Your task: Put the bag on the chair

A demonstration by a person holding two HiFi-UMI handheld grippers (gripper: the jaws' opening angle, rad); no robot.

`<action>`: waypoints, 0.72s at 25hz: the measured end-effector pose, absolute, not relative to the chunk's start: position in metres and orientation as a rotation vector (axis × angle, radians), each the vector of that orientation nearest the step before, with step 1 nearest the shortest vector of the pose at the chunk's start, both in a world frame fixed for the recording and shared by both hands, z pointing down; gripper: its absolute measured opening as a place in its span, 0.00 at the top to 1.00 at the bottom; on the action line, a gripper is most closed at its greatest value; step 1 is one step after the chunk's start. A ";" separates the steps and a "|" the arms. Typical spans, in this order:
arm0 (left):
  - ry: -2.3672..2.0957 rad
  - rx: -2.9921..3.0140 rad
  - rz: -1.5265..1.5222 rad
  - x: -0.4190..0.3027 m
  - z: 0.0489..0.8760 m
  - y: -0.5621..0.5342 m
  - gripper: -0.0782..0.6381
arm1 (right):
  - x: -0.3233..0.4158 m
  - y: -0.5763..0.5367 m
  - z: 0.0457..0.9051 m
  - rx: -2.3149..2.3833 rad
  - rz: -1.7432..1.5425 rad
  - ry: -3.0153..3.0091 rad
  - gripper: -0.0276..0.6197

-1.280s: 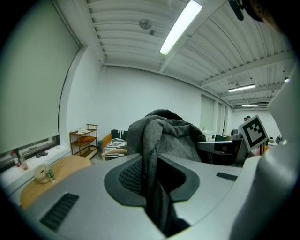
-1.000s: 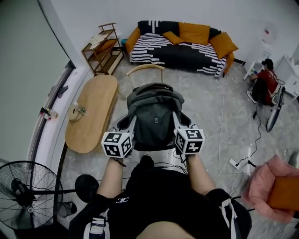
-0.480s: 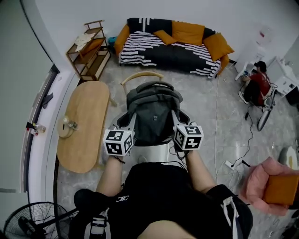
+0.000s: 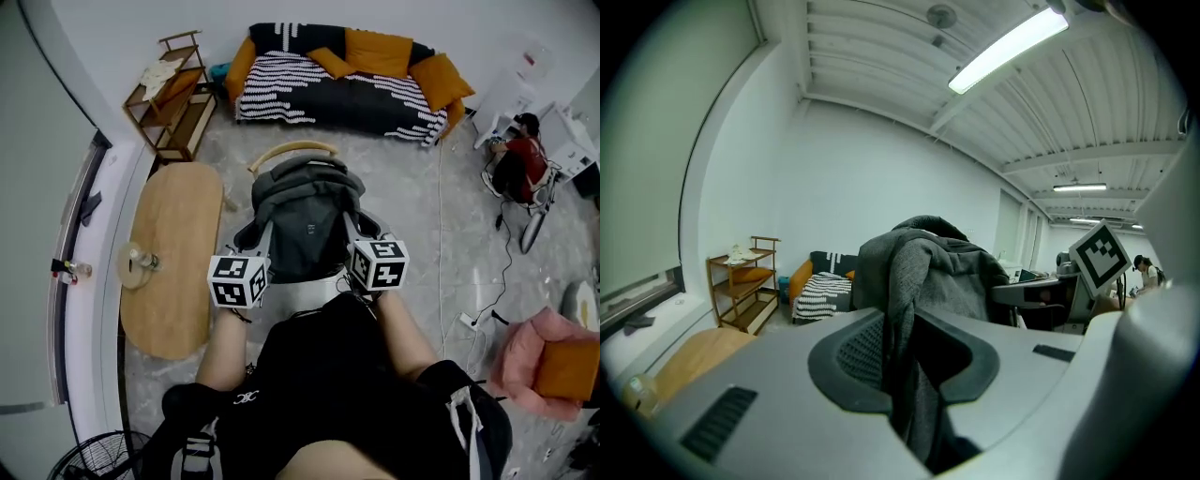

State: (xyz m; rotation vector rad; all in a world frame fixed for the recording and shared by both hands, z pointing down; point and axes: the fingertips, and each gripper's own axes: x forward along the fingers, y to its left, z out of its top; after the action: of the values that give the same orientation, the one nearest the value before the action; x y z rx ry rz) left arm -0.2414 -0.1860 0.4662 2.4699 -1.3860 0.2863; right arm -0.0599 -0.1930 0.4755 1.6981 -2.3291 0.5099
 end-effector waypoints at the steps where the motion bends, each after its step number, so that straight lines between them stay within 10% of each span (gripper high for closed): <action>1: -1.388 2.459 0.283 -0.243 0.468 -0.191 0.78 | -0.062 -0.199 0.476 1.687 0.512 -2.329 0.83; 18: -1.469 2.329 0.323 -0.222 0.500 -0.327 0.78 | -0.042 -0.353 0.507 1.527 0.545 -2.366 0.82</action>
State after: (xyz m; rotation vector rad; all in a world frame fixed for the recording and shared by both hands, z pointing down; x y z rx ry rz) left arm -0.2225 -0.3271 0.5001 2.3290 -1.4687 0.3232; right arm -0.0417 -0.3528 0.5066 1.5270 -2.3662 0.5452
